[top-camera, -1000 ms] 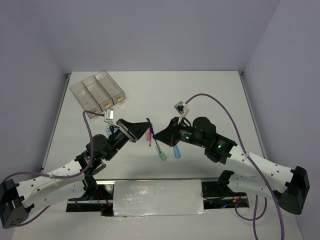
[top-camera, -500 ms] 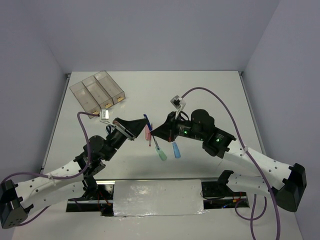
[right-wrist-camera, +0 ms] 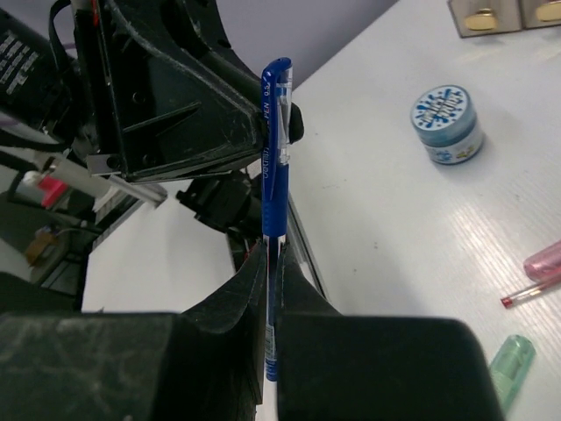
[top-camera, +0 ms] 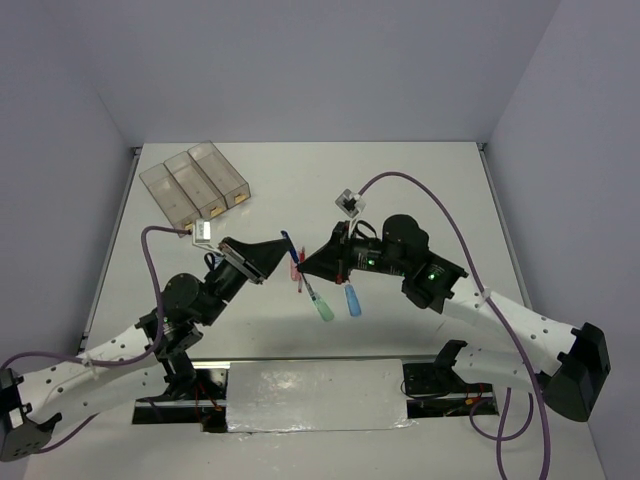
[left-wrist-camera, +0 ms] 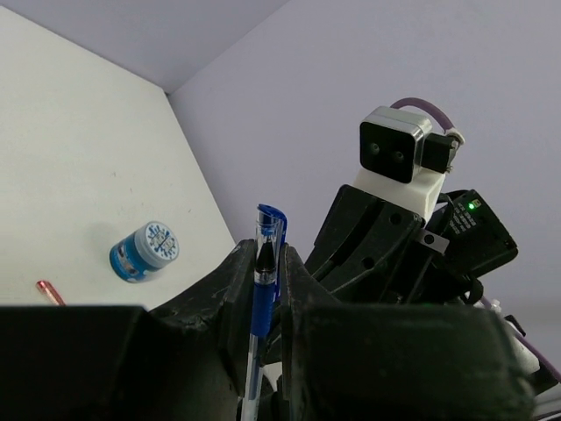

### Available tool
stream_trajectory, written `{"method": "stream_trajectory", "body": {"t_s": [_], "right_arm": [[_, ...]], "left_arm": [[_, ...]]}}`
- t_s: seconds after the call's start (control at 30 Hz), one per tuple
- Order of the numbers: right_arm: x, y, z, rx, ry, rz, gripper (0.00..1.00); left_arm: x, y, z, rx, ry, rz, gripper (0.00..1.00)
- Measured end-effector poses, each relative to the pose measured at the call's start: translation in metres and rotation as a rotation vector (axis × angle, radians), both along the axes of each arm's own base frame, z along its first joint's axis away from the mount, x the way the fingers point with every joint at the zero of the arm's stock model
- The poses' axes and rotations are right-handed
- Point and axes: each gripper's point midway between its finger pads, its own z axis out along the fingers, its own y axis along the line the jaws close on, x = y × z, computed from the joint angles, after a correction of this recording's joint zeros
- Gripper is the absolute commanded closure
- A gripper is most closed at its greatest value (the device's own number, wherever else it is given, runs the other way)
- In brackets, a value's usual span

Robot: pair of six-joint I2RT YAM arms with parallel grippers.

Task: Sort the stationery into containers
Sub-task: Close the pen cap on the pen.

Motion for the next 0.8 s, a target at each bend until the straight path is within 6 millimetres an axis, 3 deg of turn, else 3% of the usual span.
{"method": "stream_trajectory", "body": {"t_s": [0.03, 0.1, 0.13, 0.23, 0.33, 0.43, 0.6, 0.8], "right_arm": [[-0.002, 0.001, 0.000, 0.013, -0.005, 0.019, 1.00], [-0.008, 0.003, -0.001, 0.038, -0.013, 0.056, 1.00], [-0.010, 0.004, -0.001, 0.050, -0.017, 0.070, 1.00], [-0.015, 0.006, 0.004, 0.082, -0.042, 0.098, 1.00], [-0.015, 0.007, 0.014, 0.114, -0.074, 0.103, 1.00], [-0.015, 0.007, 0.015, 0.121, -0.087, 0.101, 1.00], [-0.016, 0.007, 0.014, 0.120, -0.091, 0.106, 1.00], [-0.037, 0.010, 0.028, 0.187, -0.068, 0.226, 1.00]], "left_arm": [[-0.002, 0.001, 0.001, 0.012, 0.003, -0.004, 0.94], [-0.007, 0.003, 0.002, 0.038, 0.007, -0.009, 0.75], [-0.009, 0.004, 0.003, 0.051, 0.006, -0.012, 0.58], [-0.017, 0.005, 0.004, 0.091, 0.004, -0.036, 0.32], [-0.020, 0.005, 0.005, 0.126, 0.012, -0.048, 0.17], [-0.022, 0.008, 0.013, 0.152, 0.007, -0.046, 0.09], [-0.030, 0.019, 0.040, 0.157, -0.053, -0.044, 0.06], [-0.043, 0.023, 0.070, 0.209, -0.194, -0.079, 0.08]]}}
